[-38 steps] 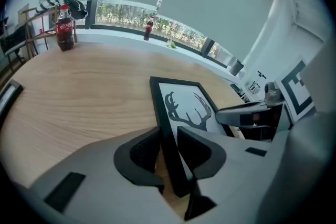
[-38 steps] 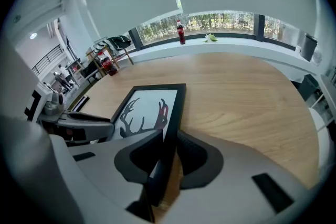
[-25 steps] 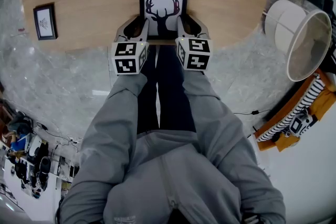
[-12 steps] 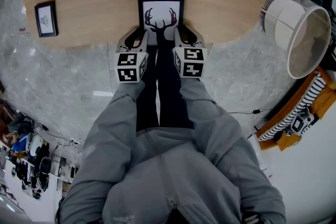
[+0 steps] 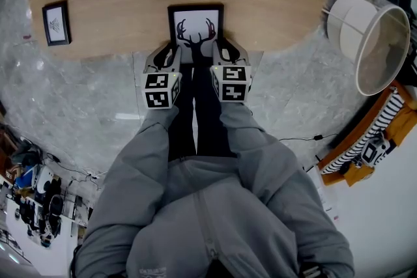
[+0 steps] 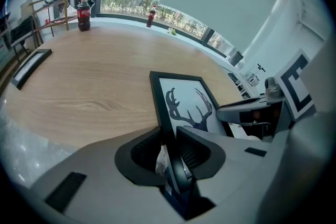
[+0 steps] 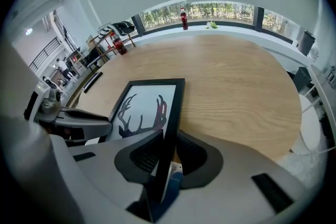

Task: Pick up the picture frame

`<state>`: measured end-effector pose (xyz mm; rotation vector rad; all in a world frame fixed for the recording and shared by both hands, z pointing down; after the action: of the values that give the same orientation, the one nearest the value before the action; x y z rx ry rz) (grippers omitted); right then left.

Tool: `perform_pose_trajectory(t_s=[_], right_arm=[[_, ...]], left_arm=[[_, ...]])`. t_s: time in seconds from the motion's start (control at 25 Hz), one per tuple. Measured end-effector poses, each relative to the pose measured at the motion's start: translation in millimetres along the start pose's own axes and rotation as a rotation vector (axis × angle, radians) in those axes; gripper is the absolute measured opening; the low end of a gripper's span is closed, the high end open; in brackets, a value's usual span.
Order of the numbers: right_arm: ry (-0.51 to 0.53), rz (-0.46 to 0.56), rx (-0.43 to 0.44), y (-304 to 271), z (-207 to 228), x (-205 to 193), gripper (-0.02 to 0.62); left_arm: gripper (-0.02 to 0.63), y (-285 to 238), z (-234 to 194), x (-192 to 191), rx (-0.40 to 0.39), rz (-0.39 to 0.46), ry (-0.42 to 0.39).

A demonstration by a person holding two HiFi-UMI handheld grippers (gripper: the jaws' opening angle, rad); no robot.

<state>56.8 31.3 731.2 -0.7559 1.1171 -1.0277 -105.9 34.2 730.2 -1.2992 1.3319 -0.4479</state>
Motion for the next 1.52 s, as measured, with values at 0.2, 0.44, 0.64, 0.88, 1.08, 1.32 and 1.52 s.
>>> perform_pose_trajectory(t_s=[0.2,0.44,0.64,0.88,1.08,1.32,1.52], right_arm=[[0.012,-0.017,0.0,4,-2,-9,0.092],[0.033,-0.027,0.015,5,-2,-11,0.092],[0.051,-0.033,0.022,5,-1,-12,0.092],[0.073,-0.028,0.026,3,-3,-10,0.094],[0.073,-0.032,0.028,2,-1,-11,0.092],[0.08,-0.035,0.036,5,1,-12,0.094],[0.085,-0.049,0.039,1,-3,-12,0.092]], left_arm=[[0.104,5,3,-9,0.001,-0.024,0.009],[0.104,8,8,-17,0.001,-0.036,0.055],[0.105,7,6,-18,-0.029,-0.049,0.119],[0.108,4,-3,-24,-0.139,-0.052,0.269],[0.239,-4,-6,-28,-0.324,-0.075,0.38],[0.239,-23,3,-22,-0.424,-0.084,0.435],[0.239,-34,12,-24,-0.477,-0.138,0.417]])
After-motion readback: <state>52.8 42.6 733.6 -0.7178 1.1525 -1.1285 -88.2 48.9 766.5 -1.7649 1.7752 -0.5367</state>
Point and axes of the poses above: the fingertips, and each gripper's own axes: y backward along the fingers, z to its right, x out of its top, the point moved 5 cm from there along y, backward along the fingers, and after that the axes turned 9 degrees about -y, right-handed, at the moved point
